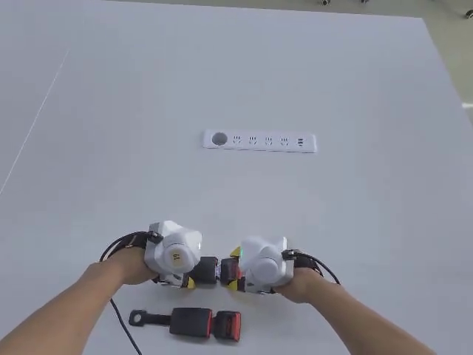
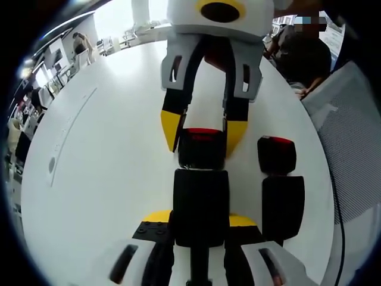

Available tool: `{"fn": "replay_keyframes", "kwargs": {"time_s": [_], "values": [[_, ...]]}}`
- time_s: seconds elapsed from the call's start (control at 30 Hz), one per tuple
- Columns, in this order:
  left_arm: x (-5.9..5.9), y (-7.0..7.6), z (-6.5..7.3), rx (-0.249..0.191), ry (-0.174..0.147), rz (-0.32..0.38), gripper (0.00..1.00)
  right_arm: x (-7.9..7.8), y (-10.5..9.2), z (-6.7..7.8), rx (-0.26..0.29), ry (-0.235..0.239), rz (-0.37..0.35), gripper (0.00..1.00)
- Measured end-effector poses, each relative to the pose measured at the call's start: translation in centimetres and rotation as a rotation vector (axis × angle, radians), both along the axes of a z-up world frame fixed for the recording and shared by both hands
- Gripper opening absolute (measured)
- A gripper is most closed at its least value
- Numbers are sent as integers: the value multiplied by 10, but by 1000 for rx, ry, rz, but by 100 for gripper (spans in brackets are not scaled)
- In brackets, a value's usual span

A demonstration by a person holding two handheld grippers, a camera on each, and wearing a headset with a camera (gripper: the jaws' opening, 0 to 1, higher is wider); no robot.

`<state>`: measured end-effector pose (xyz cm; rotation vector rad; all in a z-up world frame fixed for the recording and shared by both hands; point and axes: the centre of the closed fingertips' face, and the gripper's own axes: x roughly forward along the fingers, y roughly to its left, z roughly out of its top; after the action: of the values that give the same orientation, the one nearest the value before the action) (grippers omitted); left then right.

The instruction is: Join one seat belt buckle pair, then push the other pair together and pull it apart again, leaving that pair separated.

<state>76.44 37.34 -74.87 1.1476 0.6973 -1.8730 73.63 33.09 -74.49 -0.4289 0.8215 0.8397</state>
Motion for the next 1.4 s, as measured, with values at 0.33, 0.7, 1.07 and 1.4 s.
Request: {"fn": "replay_keyframes", "kwargs": {"time_s": [0.33, 0.7, 1.07, 1.4], "values": [[1, 0, -1, 8, -2, 2, 31, -2, -1, 1, -13, -3, 10, 30], [0, 0, -1, 15, -9, -5, 32, -9, -15, -1, -57, 22, 31, 30], [-1, -1, -2, 58, -38, -35, 33, -12, -20, -1, -68, 31, 33, 30], [0, 0, -1, 62, -36, -49, 33, -23, -36, 0, -81, 44, 16, 30]]}}
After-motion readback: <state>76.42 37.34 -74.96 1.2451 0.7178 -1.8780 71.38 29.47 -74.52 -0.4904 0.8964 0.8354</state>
